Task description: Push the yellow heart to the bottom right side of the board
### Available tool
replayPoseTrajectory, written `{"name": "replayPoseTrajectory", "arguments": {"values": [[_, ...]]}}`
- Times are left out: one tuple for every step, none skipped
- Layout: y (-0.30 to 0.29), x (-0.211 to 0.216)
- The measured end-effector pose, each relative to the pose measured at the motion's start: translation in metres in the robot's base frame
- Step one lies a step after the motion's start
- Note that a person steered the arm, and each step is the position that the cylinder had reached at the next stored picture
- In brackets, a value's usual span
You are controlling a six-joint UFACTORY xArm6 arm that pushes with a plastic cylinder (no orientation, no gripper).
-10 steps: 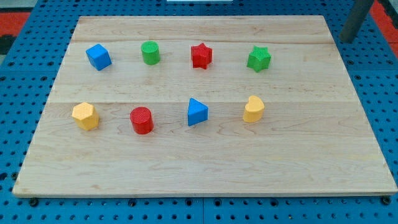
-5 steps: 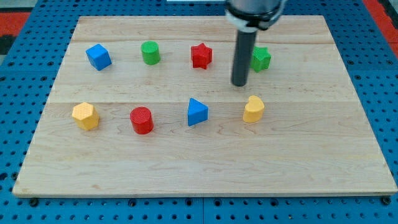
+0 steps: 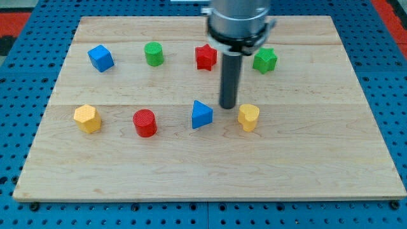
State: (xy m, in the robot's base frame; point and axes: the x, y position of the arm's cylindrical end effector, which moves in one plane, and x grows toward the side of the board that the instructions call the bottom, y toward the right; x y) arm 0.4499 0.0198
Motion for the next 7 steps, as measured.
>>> {"name": "replayPoseTrajectory", "arguments": {"values": [[-0.008,0.025],[0.044,0.030],[0.067,0.030],[0.034,0.026],[0.016,0.011],[0.032,-0.002],[0.088,0.007]]}}
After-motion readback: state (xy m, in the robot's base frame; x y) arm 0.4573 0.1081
